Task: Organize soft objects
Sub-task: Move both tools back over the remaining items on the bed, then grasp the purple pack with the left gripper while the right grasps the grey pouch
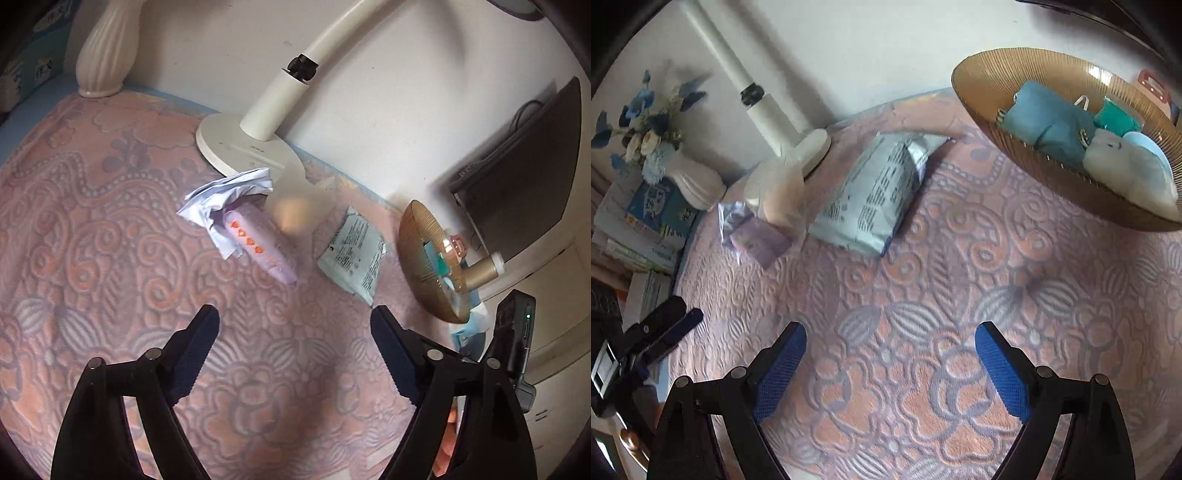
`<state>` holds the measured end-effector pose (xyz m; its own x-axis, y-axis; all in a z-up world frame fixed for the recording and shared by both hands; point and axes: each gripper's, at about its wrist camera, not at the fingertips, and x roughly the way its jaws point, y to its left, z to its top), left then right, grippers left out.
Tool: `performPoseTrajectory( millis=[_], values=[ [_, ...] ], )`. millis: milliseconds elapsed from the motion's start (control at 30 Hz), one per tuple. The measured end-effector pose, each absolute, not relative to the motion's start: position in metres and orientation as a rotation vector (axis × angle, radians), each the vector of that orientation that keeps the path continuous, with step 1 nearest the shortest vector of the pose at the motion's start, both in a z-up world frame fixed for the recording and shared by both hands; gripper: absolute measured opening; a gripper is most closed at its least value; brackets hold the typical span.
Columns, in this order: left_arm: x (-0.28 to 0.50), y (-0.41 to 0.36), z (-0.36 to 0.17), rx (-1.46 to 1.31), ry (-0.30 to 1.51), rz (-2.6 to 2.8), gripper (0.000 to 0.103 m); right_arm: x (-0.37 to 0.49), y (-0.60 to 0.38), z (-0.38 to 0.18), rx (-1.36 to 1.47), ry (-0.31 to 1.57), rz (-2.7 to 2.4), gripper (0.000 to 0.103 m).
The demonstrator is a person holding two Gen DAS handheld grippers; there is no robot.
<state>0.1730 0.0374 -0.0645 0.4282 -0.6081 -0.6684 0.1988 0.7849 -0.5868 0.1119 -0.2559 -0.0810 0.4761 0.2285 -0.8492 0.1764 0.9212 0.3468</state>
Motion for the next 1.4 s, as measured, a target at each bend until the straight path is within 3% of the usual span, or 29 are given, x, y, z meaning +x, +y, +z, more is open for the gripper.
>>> performPoseTrajectory(
  millis=[67, 333, 600, 767, 833, 900, 933, 1033, 1233, 1400],
  values=[
    [0.186, 0.031, -0.069, -0.458, 1.026, -0.496, 0.073, 0.128, -0.261, -0.078, 0.429, 1.057, -0.017, 0.092],
    [0.221, 0.004, -0.093, -0.440, 1.031, -0.464, 0.072, 0.185, -0.261, -0.104, 0.496, 1.090, -0.068, 0.093],
    [0.250, 0.005, -0.109, -0.513, 1.028, -0.456, 0.067, 0.220, -0.248, -0.105, 0.411, 1.023, -0.132, 0.095],
    [0.246, -0.007, -0.106, -0.411, 1.003, -0.424, 0.065, 0.232, -0.241, -0.108, 0.336, 0.998, -0.170, 0.093],
    [0.242, -0.018, -0.104, -0.312, 0.993, -0.390, 0.045, 0.234, -0.237, -0.108, 0.295, 0.978, -0.183, 0.085],
    [0.237, -0.024, -0.103, -0.281, 0.992, -0.405, 0.042, 0.231, -0.235, -0.107, 0.276, 0.938, -0.177, 0.069],
    [0.234, -0.024, -0.102, -0.276, 0.994, -0.407, 0.035, 0.228, -0.235, -0.105, 0.274, 0.914, -0.182, 0.060],
    [0.223, -0.019, -0.098, -0.296, 0.996, -0.430, 0.033, 0.218, -0.248, -0.100, 0.341, 0.873, -0.151, 0.044],
    [0.174, 0.002, -0.094, -0.283, 1.000, -0.501, 0.032, 0.199, -0.255, -0.091, 0.361, 0.893, -0.052, 0.030],
    [0.142, 0.009, -0.087, -0.229, 1.015, -0.574, 0.032, 0.164, -0.244, -0.081, 0.364, 0.912, 0.008, 0.028]
  ],
)
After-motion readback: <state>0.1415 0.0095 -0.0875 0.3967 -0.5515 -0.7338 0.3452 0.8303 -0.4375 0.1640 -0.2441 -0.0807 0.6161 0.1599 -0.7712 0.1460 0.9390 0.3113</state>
